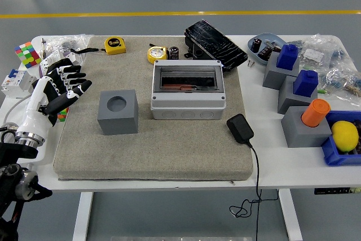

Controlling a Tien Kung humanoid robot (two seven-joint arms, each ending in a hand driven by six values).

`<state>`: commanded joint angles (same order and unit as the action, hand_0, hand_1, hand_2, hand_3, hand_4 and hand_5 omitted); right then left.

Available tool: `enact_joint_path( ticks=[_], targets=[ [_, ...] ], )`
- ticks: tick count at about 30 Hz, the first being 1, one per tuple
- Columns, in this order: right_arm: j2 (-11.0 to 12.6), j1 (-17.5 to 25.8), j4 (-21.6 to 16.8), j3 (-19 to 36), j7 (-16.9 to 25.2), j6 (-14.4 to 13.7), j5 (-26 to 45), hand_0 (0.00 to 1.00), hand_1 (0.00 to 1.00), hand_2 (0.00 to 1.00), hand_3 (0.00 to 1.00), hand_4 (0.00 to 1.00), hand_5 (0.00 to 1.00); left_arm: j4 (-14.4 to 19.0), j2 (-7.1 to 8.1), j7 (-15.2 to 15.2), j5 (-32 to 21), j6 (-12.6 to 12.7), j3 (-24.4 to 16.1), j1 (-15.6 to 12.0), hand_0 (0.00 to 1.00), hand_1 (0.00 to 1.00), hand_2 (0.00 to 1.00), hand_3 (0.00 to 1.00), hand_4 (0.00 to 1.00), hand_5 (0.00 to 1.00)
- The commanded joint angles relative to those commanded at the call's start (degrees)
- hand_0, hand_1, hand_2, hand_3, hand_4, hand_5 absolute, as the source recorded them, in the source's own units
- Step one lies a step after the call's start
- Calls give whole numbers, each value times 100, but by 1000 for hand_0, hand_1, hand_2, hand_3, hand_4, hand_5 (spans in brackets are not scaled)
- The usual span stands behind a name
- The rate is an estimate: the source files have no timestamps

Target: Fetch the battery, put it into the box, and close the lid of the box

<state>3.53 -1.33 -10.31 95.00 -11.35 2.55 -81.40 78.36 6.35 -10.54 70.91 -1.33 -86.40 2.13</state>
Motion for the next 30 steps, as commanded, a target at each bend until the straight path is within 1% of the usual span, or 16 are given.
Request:
enact_joint_path(
  ticks=[15, 25, 30],
  targets=[
    [-5, -13, 0, 28, -7, -5, -6, 741, 706, 709, 707, 998, 553, 42, 13, 13, -6, -6, 16, 9, 518, 595, 593, 622, 998, 299],
    [-8, -26, 0, -55, 15, 6, 52, 742, 707, 709, 706, 998, 553, 96, 30, 16, -15, -1, -3, 13, 519, 594, 592, 622, 998, 298],
    [-3, -16, 0, 14, -18, 0, -22, 743, 706, 709, 707, 998, 553, 101, 46, 22, -14, -5, 22, 10, 519, 594, 589, 620, 998, 297]
  ],
)
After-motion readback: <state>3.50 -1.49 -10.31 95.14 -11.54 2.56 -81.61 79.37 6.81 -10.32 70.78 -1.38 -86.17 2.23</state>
